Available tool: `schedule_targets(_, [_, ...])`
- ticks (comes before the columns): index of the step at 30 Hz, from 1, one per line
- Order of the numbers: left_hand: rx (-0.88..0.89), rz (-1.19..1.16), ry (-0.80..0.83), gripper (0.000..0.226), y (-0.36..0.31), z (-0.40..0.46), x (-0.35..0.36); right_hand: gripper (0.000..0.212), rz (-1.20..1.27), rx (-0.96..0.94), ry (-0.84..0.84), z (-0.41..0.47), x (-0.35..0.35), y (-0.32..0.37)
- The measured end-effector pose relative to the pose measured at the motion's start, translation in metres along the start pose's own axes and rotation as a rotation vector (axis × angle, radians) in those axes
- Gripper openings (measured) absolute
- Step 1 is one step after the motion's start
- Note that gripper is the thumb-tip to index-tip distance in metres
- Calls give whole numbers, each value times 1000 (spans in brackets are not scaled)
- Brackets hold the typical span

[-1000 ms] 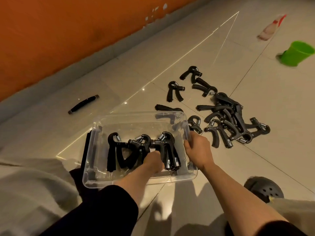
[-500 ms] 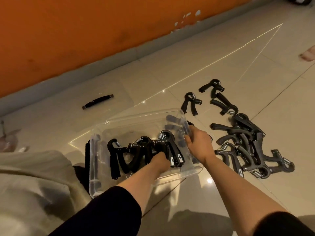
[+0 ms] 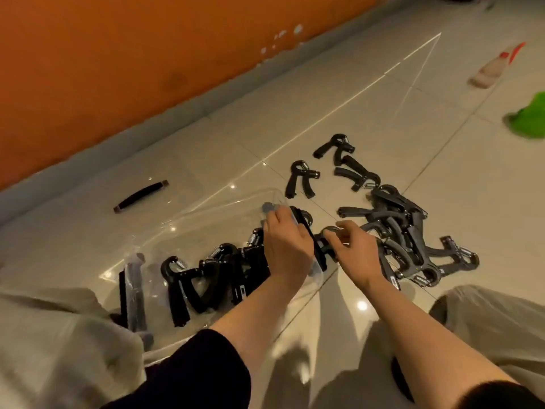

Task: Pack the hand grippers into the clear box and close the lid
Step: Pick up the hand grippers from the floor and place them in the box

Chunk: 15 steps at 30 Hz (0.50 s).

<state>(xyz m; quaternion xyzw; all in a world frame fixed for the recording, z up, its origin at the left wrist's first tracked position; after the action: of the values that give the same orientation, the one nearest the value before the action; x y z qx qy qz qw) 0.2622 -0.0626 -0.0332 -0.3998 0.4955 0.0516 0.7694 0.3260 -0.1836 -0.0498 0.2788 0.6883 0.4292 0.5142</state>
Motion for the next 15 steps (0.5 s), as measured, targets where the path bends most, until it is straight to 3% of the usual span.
schedule_targets(3, [188,-77,-44,21,-48,-12,25,34,-27,57,-47,-3,-32,-30])
schedule_targets(7, [304,-304,191,20,-94,-39,58,21,-72,119,-97,-4,-73,-70])
schedule_targets(12, [93,-5,535,20,-99,-67,120,23,-149,280,-112,-13,-106,-129])
schedule_targets(15, [-33,51,662,16,-93,-75,148,24,-175,307,-107,-12,-116,-156])
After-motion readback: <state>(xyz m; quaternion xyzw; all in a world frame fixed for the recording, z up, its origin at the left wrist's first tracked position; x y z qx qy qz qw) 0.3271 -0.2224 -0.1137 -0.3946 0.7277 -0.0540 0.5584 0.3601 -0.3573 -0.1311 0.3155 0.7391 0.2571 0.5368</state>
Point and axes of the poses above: each hand's wrist, its own z-axis towards the middle knuckle, its own x-axis out of the palm, y = z × x, the point moved 2 cm from there along z, towards the middle knuckle, and after that the axes turned 15 degrees about z, right-handed, at the moved point
